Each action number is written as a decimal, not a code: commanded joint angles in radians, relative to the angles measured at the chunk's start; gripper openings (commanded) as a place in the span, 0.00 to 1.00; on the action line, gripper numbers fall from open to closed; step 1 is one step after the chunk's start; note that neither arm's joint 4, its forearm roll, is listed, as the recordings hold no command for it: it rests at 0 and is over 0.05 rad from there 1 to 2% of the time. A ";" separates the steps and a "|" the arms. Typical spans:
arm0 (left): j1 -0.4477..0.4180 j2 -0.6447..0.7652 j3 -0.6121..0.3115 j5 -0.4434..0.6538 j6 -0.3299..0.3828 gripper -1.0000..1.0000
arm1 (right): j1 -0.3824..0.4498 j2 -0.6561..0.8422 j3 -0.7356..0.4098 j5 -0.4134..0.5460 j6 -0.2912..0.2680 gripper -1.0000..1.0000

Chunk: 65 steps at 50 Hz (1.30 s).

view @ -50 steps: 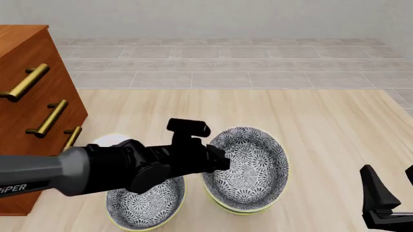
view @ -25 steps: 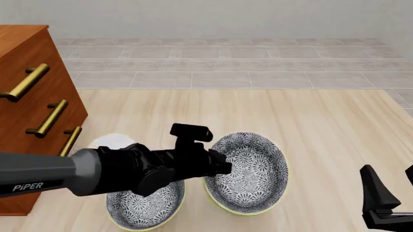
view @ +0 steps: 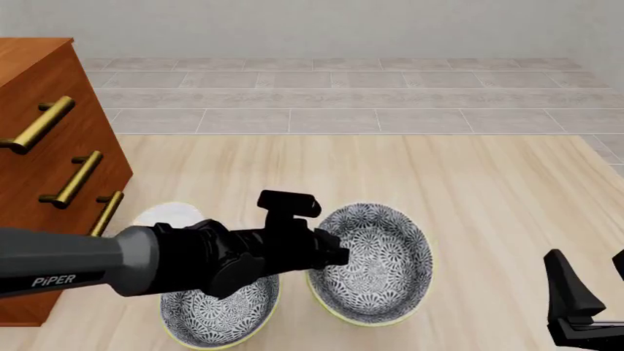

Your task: Stack the bowl at the front on the bowl in the middle.

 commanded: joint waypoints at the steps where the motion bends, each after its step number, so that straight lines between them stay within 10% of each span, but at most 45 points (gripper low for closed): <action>1: 0.007 -0.005 -0.006 -0.006 0.019 0.00 | 0.000 0.000 0.000 0.000 0.000 1.00; 2: 0.007 -0.004 -0.006 -0.005 0.017 0.00 | 0.000 0.000 0.000 0.000 0.000 1.00; 3: -0.001 -0.012 -0.005 -0.005 0.024 1.00 | 0.000 0.000 0.000 0.000 0.000 1.00; 65: 0.067 -0.376 0.109 0.119 0.164 1.00 | 0.000 0.000 0.000 0.000 0.000 1.00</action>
